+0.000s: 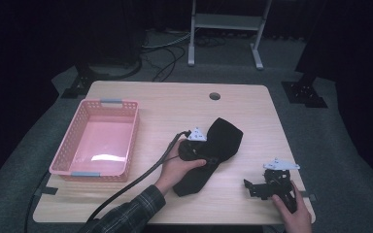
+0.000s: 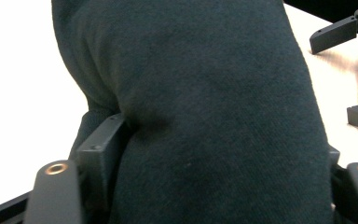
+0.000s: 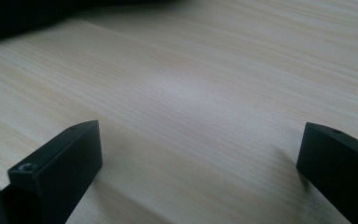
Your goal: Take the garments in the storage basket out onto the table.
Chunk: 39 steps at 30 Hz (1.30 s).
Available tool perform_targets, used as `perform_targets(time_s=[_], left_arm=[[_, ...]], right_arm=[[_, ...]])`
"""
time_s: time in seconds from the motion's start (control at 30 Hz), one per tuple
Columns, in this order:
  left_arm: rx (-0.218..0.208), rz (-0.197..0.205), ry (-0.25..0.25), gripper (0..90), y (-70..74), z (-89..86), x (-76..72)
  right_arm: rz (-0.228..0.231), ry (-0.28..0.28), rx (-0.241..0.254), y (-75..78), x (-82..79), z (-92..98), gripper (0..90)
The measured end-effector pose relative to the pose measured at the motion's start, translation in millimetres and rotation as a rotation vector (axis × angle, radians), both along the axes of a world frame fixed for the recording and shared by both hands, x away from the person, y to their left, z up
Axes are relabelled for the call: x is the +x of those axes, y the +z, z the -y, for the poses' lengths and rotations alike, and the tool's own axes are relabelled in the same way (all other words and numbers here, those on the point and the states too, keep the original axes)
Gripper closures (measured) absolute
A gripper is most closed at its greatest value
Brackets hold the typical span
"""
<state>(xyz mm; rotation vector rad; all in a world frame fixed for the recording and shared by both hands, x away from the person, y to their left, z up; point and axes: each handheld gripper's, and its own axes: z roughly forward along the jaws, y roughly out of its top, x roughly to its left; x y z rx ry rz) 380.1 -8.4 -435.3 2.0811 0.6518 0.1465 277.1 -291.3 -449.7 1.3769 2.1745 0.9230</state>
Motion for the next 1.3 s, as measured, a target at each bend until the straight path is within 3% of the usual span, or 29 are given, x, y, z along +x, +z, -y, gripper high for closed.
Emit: perform_targets(time_s=[0.23, 0.43, 0.63, 0.93, 1.17, 1.3], left_arm=[[0.003, 0.007, -0.009, 19.2, 0.2, 0.4, -0.8], [0.008, 0.004, -0.018, 2.3, 0.0, 1.2, -0.7], [0.006, 0.014, -0.014, 2.4, 0.8, 0.7, -1.2], [-0.014, 0.07, -0.027, 2.4, 13.7, -4.1, -4.1], [-0.043, 0.136, -0.029, 2.4, 25.3, -10.9, -5.3], [-0.085, 0.159, -0.032, 2.4, 34.9, -16.7, -6.0]], right_arm=[[0.0, 0.0, 0.0, 0.0, 0.0, 0.0, 0.0], [0.0, 0.0, 0.0, 0.0, 0.0, 0.0, 0.0], [0.0, 0.0, 0.0, 0.0, 0.0, 0.0, 0.0], [0.0, 0.001, 0.0, 0.0, 0.0, 0.1, 0.0], [0.0, -0.002, 0.0, 0.0, 0.4, 0.0, 0.0], [0.001, -0.001, -0.001, 0.0, 0.7, 0.1, 0.0]])
